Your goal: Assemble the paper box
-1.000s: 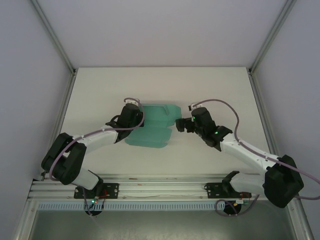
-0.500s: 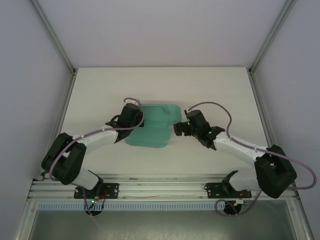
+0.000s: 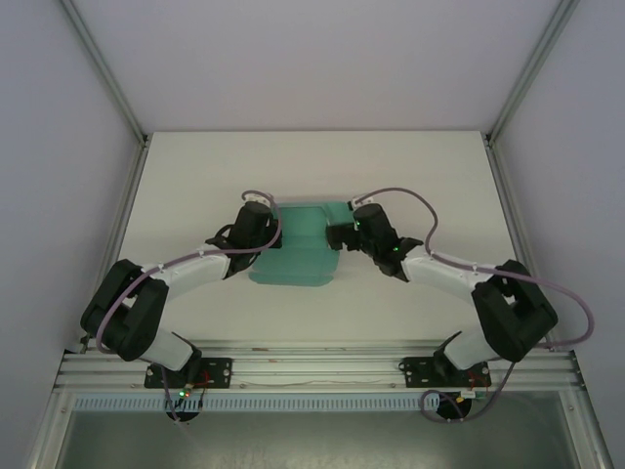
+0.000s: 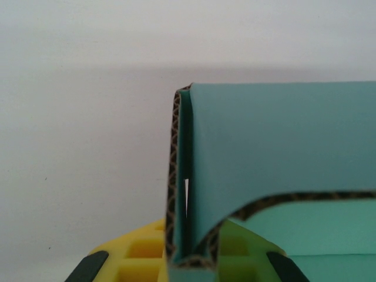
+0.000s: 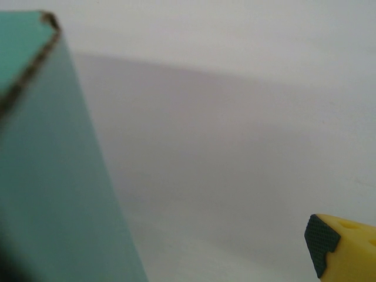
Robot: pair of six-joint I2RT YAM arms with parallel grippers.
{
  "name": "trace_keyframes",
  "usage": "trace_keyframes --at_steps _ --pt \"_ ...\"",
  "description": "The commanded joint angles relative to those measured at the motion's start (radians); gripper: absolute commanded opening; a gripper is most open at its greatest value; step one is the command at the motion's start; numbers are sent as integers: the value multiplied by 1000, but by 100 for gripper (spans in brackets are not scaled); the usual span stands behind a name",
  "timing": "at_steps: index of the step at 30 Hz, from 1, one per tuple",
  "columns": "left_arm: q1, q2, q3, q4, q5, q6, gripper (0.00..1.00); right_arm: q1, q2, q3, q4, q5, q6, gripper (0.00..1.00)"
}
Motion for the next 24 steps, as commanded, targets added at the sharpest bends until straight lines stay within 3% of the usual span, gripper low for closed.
trace_keyframes --at_steps 1,8,13,18,24 --pt "2 18 34 7 26 -31 0 21 46 41 91 4 -16 100" --pt "1 39 46 -8 10 -44 0 54 136 95 107 149 27 100" --pt "2 45 51 -33 -39 -22 0 55 90 78 113 106 34 100" --pt "2 23 42 -31 -50 3 0 52 -125 -8 27 90 37 100" --pt "3 -18 20 -9 -27 37 0 22 -458 -97 -57 -135 46 100"
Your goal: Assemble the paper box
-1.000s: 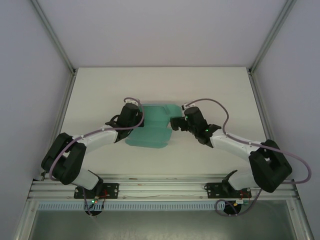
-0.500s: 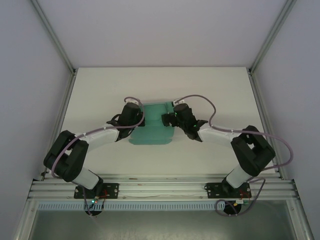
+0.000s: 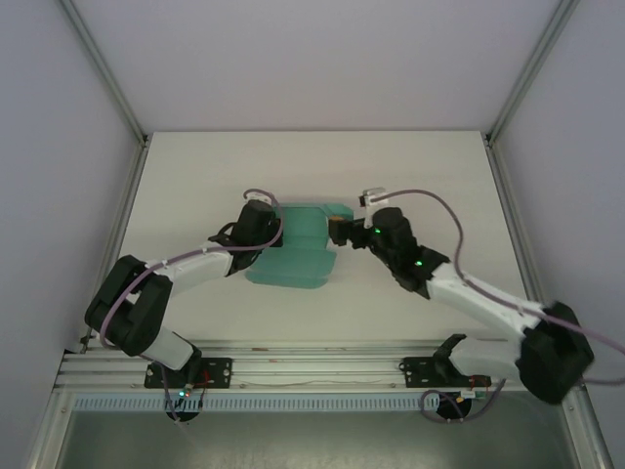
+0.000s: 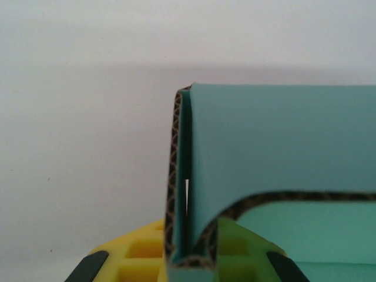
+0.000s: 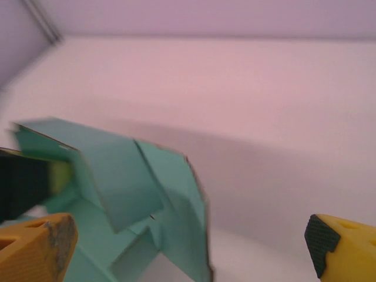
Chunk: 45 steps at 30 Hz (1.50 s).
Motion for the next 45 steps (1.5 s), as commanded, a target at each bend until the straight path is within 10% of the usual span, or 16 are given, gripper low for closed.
trace_keyframes --at_steps 1,11,23,37,45 --pt "3 -51 -10 11 2 34 0 -37 -146 -42 -59 -140 27 100" --pt "5 -90 -23 16 23 48 0 -447 -151 -72 -109 -678 126 76" --pt "5 -59 -6 30 57 44 0 -412 201 46 -89 -981 -123 49" --pt "2 4 14 6 23 45 0 -295 324 120 -28 -976 -158 48" --pt "-2 18 18 -4 8 44 0 -209 408 200 -26 -736 -104 48"
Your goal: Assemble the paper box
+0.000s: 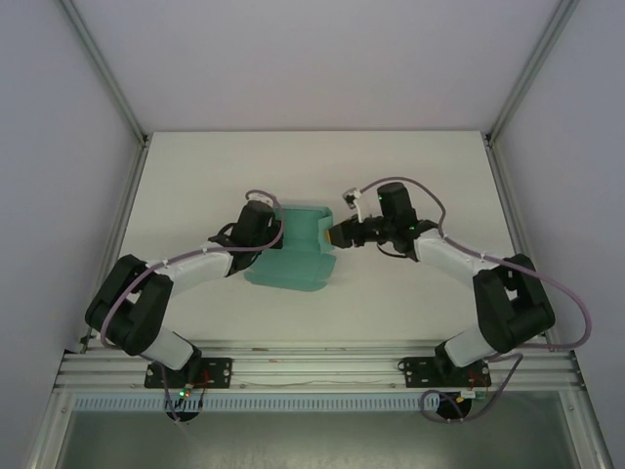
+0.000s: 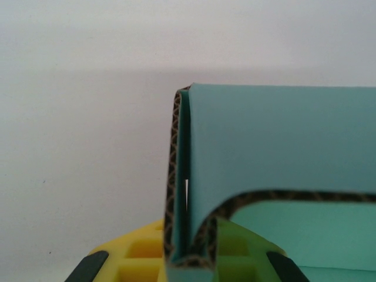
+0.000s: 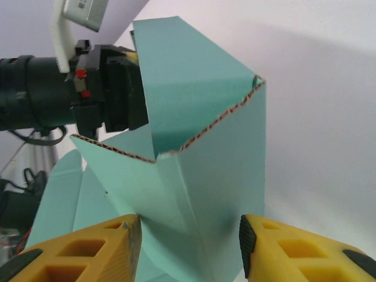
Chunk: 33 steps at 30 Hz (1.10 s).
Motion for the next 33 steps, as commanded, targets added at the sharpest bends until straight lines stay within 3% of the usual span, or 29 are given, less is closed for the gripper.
trace_keyframes --at_steps 1,7,15,20,24,29,33 --pt "-3 10 25 -4 -20 7 0 39 30 52 25 176 30 47" --pt "-8 16 38 -22 -54 -8 0 123 90 109 -10 379 63 42" --pt "-22 53 53 -26 -66 -38 0 234 199 177 -69 880 220 33" --pt "-34 82 72 -38 -71 -50 0 252 280 221 -89 994 290 22" --pt "-41 97 83 -44 -78 -64 0 262 342 288 -187 1142 333 10" --pt "-51 117 110 -78 -109 -77 0 287 454 437 -469 1405 382 4" --pt "-55 134 124 -84 -111 -81 0 298 501 495 -572 1505 427 3"
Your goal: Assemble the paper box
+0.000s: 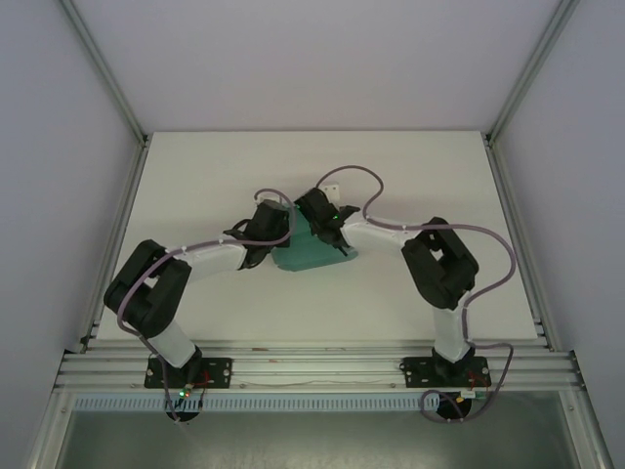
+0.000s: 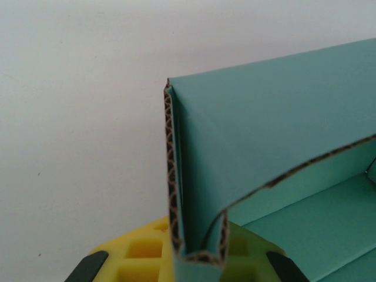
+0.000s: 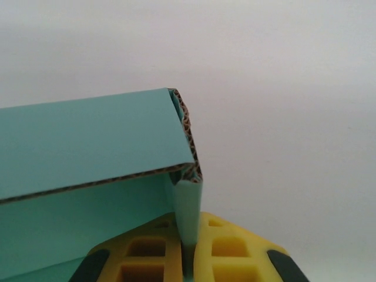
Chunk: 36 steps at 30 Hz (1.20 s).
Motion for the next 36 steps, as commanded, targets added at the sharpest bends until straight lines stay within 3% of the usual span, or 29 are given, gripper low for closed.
trace_keyframes --at_steps 1,4,7,10,13,18,21,23,31,34,36 --pt "-15 3 33 -32 -10 -18 0 -24 38 -1 -193 269 69 3" --pt "-15 7 34 -29 -7 -21 0 -25 29 -13 -156 285 61 3" --pt "-15 8 34 -25 -3 -24 0 -26 -7 -97 23 194 2 4" --pt "-15 5 33 -24 0 -24 0 -32 -43 -185 208 63 -41 13" --pt "-14 1 31 -27 2 -22 0 -40 -67 -231 279 15 -48 23" --pt "-15 -5 21 -17 3 -21 0 -60 -92 -261 285 -3 -40 18" --pt "-15 -5 20 -16 10 -22 0 -66 -92 -272 298 -15 -33 8" --pt "-17 -6 22 -16 12 -25 0 -66 -75 -253 269 22 -30 1" --pt "-19 -8 16 -15 -12 -42 0 -68 34 -117 -59 382 178 0" --pt "-18 8 24 -29 -20 -45 0 -74 54 -107 -92 420 225 0" --pt "-19 18 35 -40 -22 -43 0 -77 42 -134 -9 387 182 0"
